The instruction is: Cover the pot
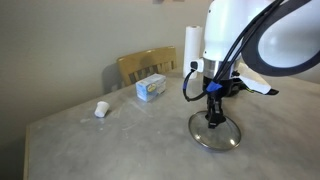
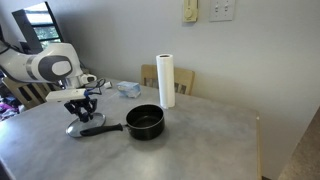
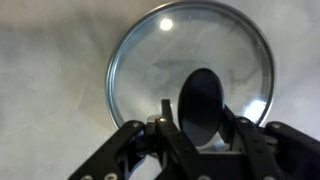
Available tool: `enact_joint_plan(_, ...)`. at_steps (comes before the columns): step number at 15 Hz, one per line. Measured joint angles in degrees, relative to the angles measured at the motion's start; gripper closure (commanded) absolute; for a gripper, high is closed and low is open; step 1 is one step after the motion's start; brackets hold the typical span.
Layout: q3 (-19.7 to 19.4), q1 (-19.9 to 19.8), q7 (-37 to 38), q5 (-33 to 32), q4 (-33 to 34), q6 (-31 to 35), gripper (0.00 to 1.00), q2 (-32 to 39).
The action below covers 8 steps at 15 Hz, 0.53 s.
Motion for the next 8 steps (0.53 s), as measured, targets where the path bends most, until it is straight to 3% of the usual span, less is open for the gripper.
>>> enact_joint_plan(1,0.0,0.04,0.0,-0.38,0.0,-0.2,0.86,-0.19)
enact_joint_plan(8,0.1,0.24,-4.02,-4.04,-0.12,-6.59,0.86,-5.88)
